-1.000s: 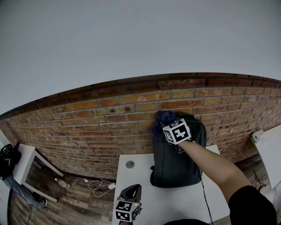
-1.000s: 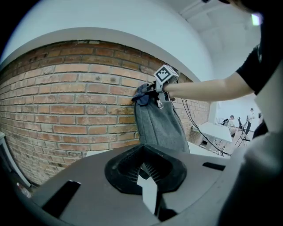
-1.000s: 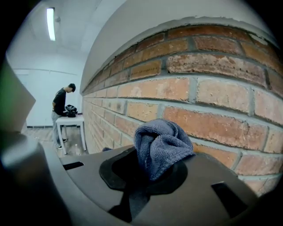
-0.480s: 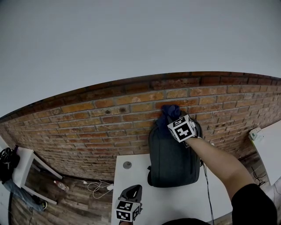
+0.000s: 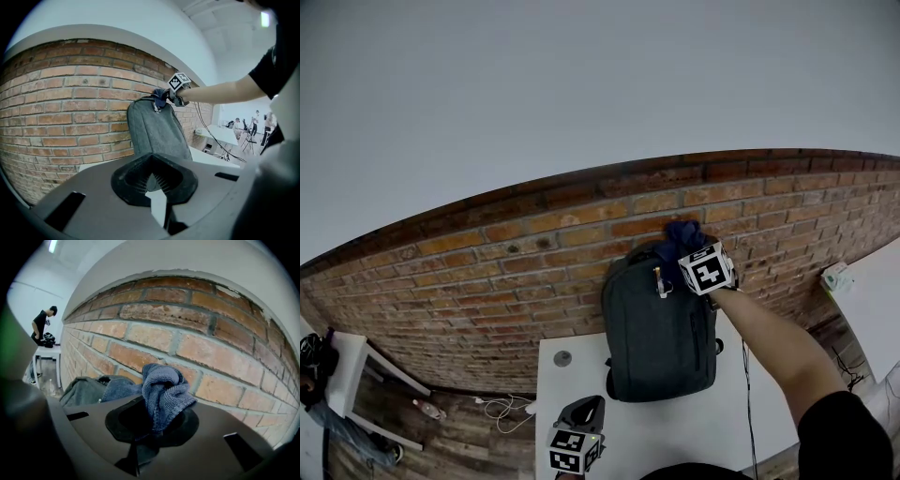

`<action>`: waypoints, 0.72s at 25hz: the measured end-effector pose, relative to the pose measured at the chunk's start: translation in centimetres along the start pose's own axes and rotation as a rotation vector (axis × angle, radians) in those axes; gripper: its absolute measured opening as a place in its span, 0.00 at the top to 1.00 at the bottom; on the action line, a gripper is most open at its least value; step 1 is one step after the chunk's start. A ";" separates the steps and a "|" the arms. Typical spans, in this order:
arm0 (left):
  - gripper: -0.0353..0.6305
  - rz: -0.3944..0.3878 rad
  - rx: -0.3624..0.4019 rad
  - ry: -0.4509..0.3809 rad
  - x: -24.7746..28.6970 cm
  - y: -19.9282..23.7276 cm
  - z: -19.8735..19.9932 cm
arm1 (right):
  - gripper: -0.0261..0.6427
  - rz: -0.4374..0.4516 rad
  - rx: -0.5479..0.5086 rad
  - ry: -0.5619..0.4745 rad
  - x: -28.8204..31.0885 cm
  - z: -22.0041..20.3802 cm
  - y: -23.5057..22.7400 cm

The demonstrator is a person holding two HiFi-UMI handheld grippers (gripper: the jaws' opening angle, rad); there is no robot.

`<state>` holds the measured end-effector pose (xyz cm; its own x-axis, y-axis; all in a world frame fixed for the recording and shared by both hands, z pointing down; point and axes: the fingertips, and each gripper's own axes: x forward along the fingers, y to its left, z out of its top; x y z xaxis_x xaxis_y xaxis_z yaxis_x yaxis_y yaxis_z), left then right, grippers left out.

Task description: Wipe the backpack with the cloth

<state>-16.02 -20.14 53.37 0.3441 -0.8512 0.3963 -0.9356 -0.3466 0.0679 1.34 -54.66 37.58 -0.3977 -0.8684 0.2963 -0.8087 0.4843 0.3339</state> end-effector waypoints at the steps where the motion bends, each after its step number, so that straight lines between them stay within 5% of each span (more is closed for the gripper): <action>1: 0.97 -0.004 0.002 0.001 0.1 -0.2 0.0 | 0.89 -0.012 0.005 0.007 -0.1 -0.6 -0.7; 18: 0.97 -0.022 0.016 0.016 0.5 -1.3 -0.3 | 0.89 -0.090 0.145 0.141 -2.8 -11.1 -5.8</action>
<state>-14.64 -20.03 53.76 0.3634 -0.8370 0.4092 -0.9262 -0.3719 0.0619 11.97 -53.87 44.73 -0.2647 -0.8789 0.3968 -0.8960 0.3763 0.2358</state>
